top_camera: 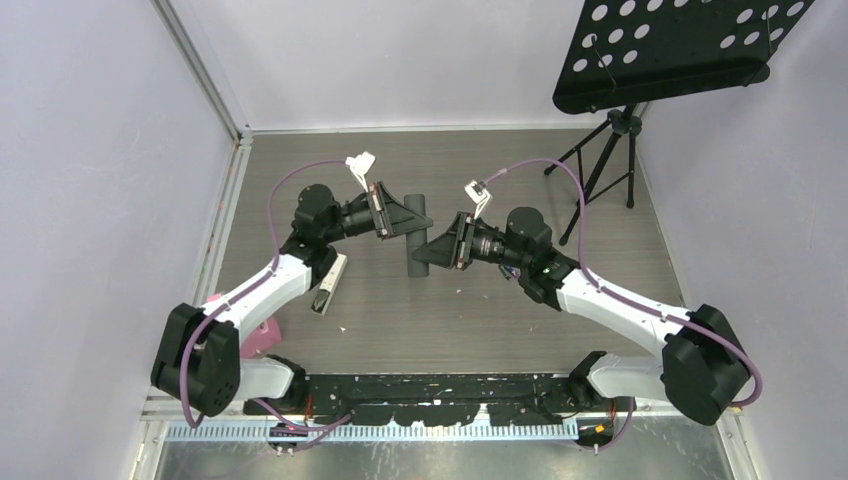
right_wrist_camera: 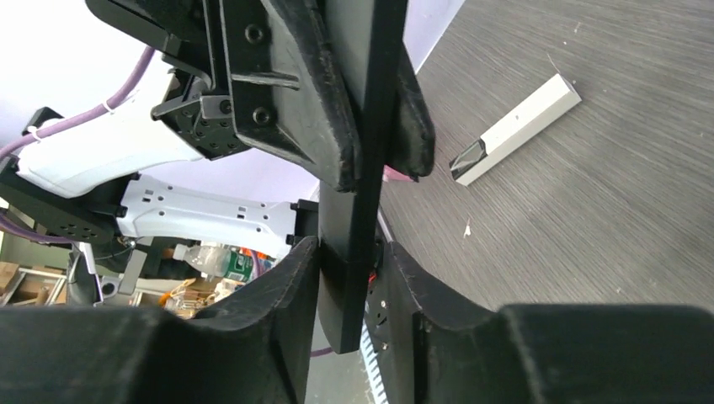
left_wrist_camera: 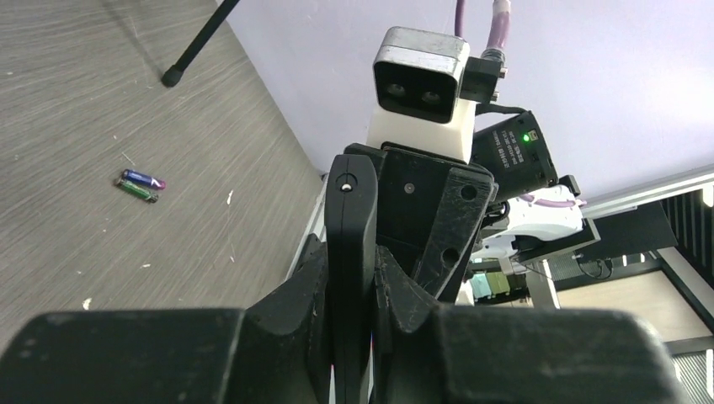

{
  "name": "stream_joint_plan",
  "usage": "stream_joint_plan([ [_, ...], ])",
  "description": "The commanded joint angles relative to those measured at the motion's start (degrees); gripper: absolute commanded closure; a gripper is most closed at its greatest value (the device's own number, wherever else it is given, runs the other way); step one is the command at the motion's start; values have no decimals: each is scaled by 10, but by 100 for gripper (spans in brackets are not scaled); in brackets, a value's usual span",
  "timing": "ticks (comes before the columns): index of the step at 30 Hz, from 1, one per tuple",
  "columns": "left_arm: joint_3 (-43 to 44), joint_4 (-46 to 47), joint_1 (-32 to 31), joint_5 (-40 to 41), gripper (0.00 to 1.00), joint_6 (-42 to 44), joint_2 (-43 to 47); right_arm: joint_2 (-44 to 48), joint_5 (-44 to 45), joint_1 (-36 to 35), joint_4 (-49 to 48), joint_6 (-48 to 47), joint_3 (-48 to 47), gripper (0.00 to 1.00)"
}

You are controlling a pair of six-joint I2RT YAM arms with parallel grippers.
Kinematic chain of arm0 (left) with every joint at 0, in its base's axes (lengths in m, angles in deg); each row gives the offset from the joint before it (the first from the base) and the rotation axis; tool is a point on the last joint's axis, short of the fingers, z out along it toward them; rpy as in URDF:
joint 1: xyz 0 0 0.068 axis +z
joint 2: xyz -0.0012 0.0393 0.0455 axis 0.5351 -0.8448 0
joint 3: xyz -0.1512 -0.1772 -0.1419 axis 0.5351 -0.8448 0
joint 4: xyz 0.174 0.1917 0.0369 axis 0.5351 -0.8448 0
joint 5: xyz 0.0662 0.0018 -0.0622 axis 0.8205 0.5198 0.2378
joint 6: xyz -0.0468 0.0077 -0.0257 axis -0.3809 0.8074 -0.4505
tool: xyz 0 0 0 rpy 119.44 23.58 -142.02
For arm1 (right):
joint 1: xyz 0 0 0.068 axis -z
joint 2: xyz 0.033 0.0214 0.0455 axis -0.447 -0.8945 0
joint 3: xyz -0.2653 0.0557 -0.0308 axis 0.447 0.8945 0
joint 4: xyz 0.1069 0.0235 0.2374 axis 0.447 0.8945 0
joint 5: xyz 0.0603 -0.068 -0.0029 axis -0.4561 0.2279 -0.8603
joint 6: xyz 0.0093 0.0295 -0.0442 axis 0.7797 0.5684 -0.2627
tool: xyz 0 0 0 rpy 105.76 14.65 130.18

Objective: Load the batteries into the remote control

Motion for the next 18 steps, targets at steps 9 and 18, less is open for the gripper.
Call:
stream_joint_plan([
  [9, 26, -105, 3, 46, 50, 83, 27, -18, 66, 2, -76, 45, -3, 99],
  [18, 53, -440, 36, 315, 0, 262, 74, 17, 288, 15, 226, -102, -51, 99],
])
